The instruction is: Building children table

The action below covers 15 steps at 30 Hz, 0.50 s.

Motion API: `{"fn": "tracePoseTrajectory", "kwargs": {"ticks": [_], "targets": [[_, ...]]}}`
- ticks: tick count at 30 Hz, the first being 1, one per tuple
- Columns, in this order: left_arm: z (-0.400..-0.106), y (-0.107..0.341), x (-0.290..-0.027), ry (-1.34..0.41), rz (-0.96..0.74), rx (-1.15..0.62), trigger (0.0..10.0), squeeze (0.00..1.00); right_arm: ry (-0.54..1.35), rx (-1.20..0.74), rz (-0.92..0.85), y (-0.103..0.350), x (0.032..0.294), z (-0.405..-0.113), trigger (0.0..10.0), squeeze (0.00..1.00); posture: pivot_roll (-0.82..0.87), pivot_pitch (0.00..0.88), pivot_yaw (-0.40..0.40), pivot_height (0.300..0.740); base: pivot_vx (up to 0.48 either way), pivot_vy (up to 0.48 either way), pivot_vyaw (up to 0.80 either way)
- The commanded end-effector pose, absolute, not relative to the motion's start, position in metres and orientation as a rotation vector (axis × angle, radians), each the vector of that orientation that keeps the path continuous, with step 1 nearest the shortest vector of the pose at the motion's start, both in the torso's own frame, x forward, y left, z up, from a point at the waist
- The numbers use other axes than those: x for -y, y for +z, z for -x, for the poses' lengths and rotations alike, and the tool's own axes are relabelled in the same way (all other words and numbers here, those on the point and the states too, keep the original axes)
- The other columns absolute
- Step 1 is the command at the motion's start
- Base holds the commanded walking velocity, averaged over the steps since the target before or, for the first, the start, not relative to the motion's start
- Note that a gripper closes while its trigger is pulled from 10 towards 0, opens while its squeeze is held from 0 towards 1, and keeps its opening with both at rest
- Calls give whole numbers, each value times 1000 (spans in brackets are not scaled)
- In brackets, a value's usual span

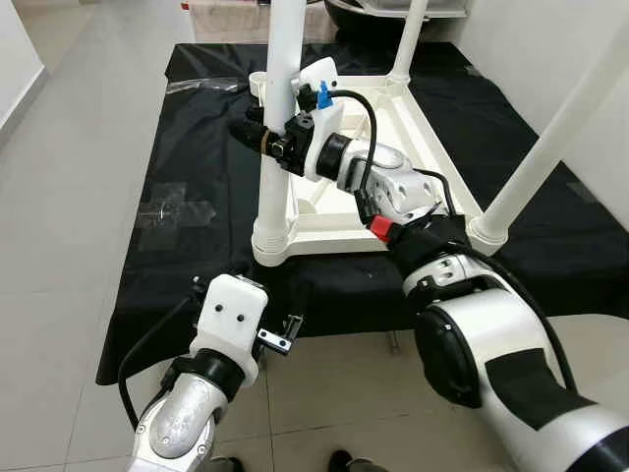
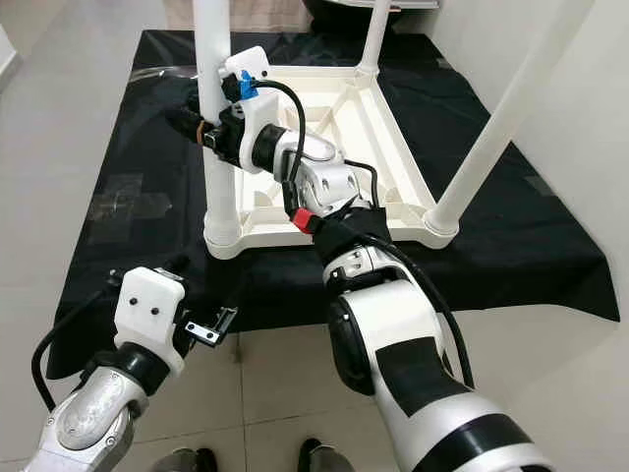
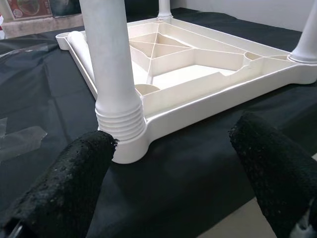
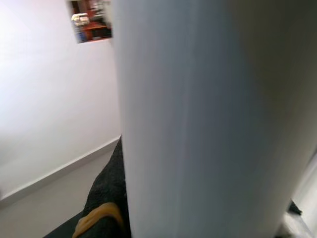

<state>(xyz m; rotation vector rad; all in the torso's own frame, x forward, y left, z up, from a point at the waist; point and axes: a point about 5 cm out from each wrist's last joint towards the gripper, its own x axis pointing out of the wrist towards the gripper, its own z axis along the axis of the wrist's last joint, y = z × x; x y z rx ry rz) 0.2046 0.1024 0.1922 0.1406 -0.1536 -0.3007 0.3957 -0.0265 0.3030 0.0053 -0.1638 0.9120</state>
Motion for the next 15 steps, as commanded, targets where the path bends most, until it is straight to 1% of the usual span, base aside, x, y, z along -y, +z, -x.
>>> {"fn": "tracePoseTrajectory", "kwargs": {"ticks": [1, 7, 13, 15], "targets": [[-206, 188, -104, -300, -153, 137, 10000, 0, 787, 97, 14, 284, 36, -401, 10000, 0, 98, 219, -91, 740, 0, 0, 0], [-209, 189, -106, -293, -158, 140, 10000, 0, 728, 136, 49, 280, 28, -396, 10000, 0, 97, 225, -90, 740, 0, 0, 0], [-209, 188, -107, -292, -159, 140, 10000, 0, 731, 147, 76, 275, 25, -391, 10000, 0, 97, 225, -90, 740, 0, 0, 0], [-209, 189, -108, -291, -161, 140, 10000, 0, 687, 125, 87, 270, 25, -390, 10000, 0, 95, 227, -89, 740, 0, 0, 0]]}}
